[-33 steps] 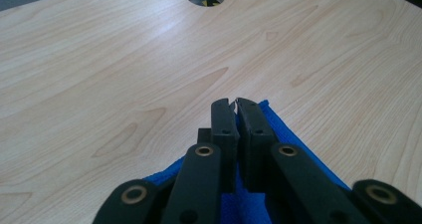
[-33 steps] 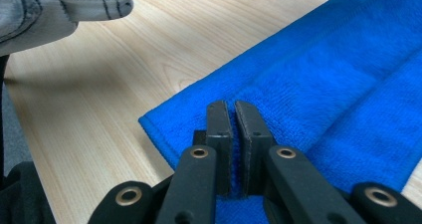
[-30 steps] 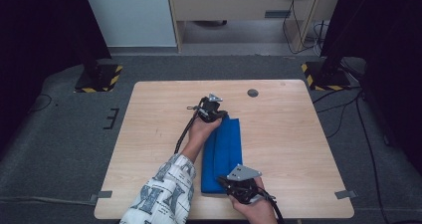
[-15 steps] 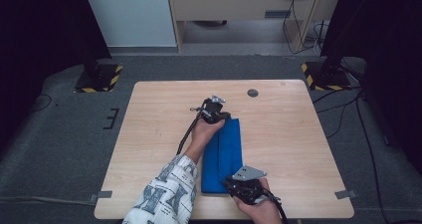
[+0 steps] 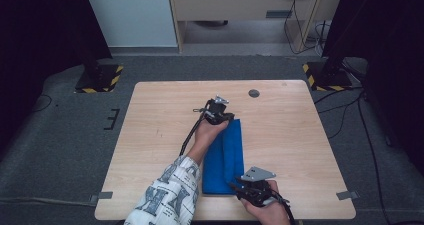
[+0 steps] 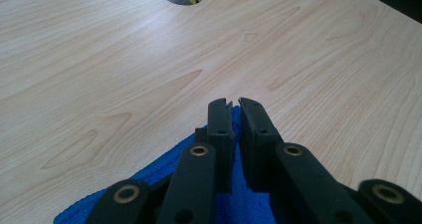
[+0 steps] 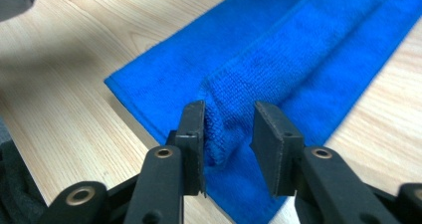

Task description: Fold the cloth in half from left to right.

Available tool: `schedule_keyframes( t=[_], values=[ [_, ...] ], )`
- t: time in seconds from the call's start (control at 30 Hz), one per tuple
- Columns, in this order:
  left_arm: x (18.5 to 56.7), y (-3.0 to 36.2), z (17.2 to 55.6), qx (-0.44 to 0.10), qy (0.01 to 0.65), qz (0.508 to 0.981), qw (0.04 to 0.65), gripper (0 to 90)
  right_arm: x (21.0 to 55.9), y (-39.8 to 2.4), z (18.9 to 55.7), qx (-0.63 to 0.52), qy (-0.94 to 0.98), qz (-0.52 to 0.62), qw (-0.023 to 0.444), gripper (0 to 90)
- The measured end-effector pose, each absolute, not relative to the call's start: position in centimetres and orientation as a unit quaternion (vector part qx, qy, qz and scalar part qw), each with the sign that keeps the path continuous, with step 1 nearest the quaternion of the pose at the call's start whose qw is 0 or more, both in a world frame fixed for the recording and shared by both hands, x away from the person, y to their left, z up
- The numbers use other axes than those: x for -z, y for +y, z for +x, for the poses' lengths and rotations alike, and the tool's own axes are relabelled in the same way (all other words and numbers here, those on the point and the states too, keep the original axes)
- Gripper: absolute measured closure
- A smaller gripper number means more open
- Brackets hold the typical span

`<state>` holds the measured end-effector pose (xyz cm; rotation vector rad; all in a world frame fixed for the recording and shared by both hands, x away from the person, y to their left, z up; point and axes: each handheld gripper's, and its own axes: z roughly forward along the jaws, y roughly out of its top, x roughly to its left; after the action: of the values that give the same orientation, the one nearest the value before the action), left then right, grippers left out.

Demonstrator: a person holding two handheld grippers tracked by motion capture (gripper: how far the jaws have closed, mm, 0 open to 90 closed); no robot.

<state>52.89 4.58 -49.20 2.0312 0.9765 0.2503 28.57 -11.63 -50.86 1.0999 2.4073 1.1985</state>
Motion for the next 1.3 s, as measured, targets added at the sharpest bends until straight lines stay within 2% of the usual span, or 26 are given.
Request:
schedule_keyframes(
  t=[0.37,0.6,0.7,1.17,1.3],
  values=[
    [49.1,4.1,52.7,-0.099,0.386,0.813,0.425,81.5,50.7,-12.8,28.4,-0.408,0.816,0.391,0.122,60.4],
    [49.3,3.9,52.7,-0.094,0.378,0.817,0.426,85.0,50.6,-13.3,28.7,-0.420,0.802,0.408,0.116,45.9],
    [49.3,3.8,52.7,-0.092,0.377,0.818,0.424,88.1,50.7,-13.4,28.9,-0.417,0.802,0.411,0.117,45.9],
    [48.9,4.0,53.2,-0.108,0.400,0.796,0.441,87.9,50.8,-13.6,29.2,-0.416,0.798,0.419,0.123,45.9],
    [49.4,3.6,53.3,-0.101,0.391,0.803,0.439,83.4,50.8,-13.8,29.3,-0.416,0.796,0.421,0.125,44.8]
  ],
)
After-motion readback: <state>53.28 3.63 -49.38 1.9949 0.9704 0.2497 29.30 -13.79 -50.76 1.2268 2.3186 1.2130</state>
